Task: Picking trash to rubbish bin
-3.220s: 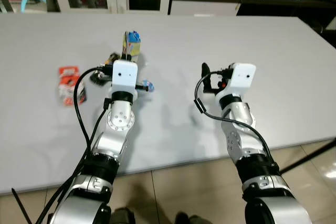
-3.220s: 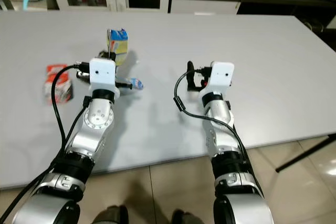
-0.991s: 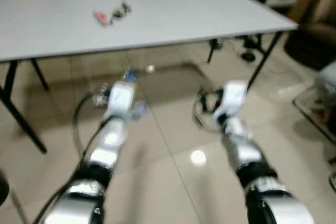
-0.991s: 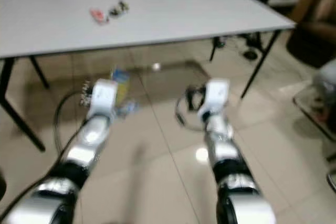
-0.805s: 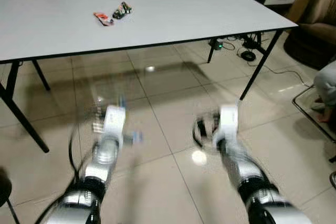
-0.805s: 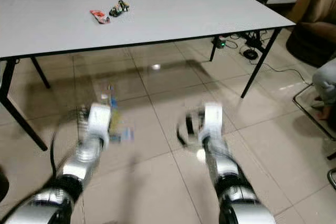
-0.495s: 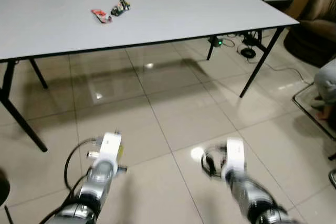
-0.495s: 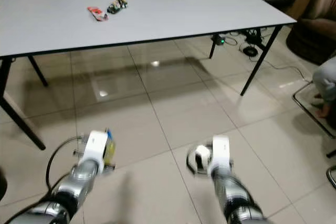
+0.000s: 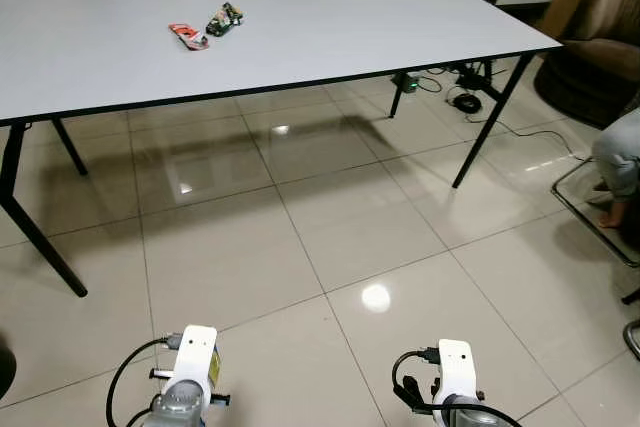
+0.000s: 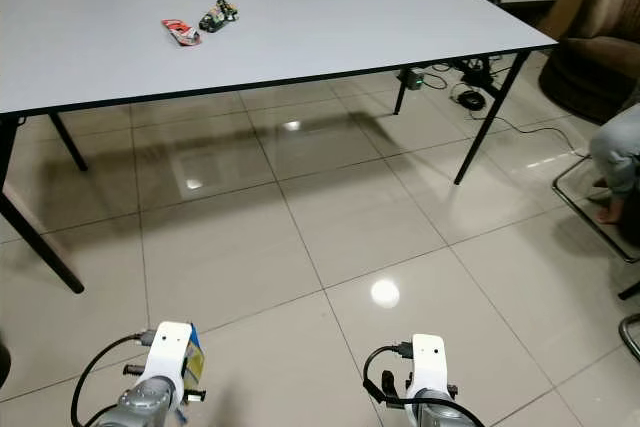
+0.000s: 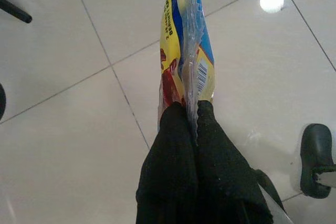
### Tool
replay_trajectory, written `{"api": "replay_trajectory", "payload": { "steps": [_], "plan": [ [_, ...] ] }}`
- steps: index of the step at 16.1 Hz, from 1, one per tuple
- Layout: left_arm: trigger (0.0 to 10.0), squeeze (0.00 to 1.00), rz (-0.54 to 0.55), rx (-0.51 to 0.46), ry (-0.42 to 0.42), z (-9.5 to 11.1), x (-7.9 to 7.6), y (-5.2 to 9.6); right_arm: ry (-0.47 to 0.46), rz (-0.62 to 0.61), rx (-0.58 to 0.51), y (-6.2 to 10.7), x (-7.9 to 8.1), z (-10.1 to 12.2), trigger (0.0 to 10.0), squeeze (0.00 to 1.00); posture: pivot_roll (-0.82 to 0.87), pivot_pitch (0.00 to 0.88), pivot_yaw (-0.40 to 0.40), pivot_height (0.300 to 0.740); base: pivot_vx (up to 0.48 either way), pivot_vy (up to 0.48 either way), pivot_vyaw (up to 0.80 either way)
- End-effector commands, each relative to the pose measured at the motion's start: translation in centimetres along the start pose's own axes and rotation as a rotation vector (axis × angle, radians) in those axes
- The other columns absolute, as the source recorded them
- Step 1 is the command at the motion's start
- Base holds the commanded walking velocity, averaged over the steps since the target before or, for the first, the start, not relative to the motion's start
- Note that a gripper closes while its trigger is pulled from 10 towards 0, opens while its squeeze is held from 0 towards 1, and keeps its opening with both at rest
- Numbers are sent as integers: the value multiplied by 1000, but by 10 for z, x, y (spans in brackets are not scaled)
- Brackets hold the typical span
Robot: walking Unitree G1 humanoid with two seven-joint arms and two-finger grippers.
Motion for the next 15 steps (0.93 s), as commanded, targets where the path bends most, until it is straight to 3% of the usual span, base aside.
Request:
{"api": "replay_trajectory", "payload": {
  "steps": [1, 3, 12, 15],
  "plan": [
    [10000, 0, 3, 11, 7, -3, -4, 1, 18, 5, -9, 0, -2, 3, 10000, 0, -50, 0, -98, 740, 0, 0, 0],
    [10000, 0, 1, 7, 9, -2, -7, 1, 85, 2, -6, 0, 0, 4, 10000, 0, -48, 0, -100, 740, 0, 0, 709],
    [10000, 0, -9, 25, 20, -5, -13, 1, 69, 13, -15, -1, 5, 8, 10000, 0, -47, 25, -107, 740, 0, 0, 800],
    [10000, 0, 1, 36, 18, -8, -12, 2, 65, 14, -14, -1, 5, 9, 10000, 0, -46, 30, -108, 740, 0, 480, 800]
  ]
}}
Point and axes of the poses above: a point about 5 cm out from each wrist's last joint towards the gripper, its own y axis pointing back from the gripper into the wrist, its own z axis along the axis of the wrist's last joint, x = y × z, the point moved 4 cm from there along -y, pointing out of the wrist towards the gripper, and after that the axes turned 1 degree about -y, right-handed, at the moved point
